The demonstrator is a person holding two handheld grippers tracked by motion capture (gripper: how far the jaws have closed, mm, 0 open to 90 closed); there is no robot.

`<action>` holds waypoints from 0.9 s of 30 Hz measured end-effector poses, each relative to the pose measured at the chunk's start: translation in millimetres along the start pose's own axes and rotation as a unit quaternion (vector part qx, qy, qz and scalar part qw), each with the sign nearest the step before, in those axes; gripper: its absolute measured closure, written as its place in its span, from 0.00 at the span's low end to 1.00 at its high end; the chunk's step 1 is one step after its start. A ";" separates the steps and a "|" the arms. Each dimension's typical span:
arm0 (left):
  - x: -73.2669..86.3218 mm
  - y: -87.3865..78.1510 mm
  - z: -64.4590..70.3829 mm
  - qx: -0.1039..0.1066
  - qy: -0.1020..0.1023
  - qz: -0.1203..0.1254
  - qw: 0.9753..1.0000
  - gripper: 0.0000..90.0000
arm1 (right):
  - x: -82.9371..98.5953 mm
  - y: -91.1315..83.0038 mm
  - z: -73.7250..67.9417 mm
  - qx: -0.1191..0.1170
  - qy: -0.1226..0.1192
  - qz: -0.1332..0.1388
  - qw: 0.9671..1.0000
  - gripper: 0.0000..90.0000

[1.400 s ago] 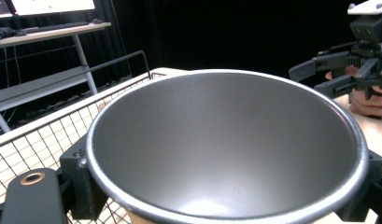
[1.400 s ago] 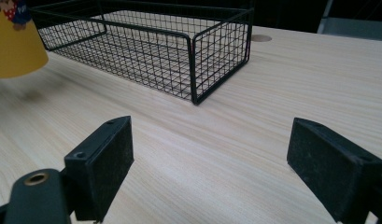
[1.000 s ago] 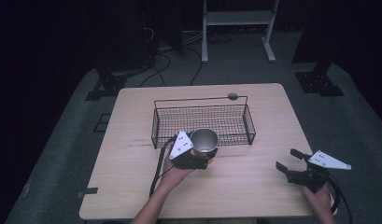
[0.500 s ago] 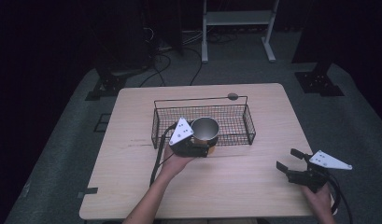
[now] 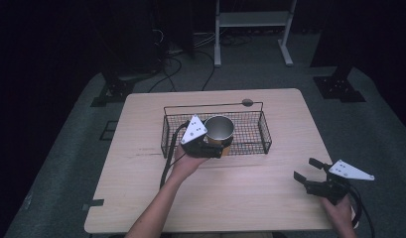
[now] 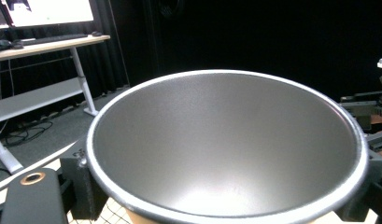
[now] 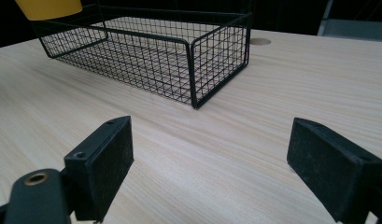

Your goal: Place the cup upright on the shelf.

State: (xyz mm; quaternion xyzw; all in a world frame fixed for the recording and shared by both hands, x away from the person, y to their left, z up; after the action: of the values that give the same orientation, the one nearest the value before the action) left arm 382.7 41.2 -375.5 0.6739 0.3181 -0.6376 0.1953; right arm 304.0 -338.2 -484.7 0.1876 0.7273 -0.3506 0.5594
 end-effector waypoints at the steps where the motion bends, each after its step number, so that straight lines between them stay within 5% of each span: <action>1: -1.9 0.6 -2.7 0.001 -0.003 0.001 1.000 0.14 | 0.0 0.1 -0.2 0.000 -0.001 0.000 1.000 0.15; 27: -16.4 22.4 -40.4 -0.013 0.000 -0.019 1.000 0.14 | 0.0 0.2 0.1 0.000 -0.001 0.000 1.000 0.15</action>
State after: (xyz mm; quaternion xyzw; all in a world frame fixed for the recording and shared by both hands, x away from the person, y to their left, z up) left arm 427.8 49.0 -358.1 0.6650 0.3389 -0.6372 0.1920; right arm 304.3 -338.1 -484.8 0.1869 0.7267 -0.3512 0.5600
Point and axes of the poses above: each handheld gripper's, and its own axes: y roughly forward along the jaws, x roughly out of its underside, z roughly to its right, the point moved 3 cm from there along y, roughly forward along the jaws, and after that the axes turned 8 degrees about -x, right-handed, at the moved point
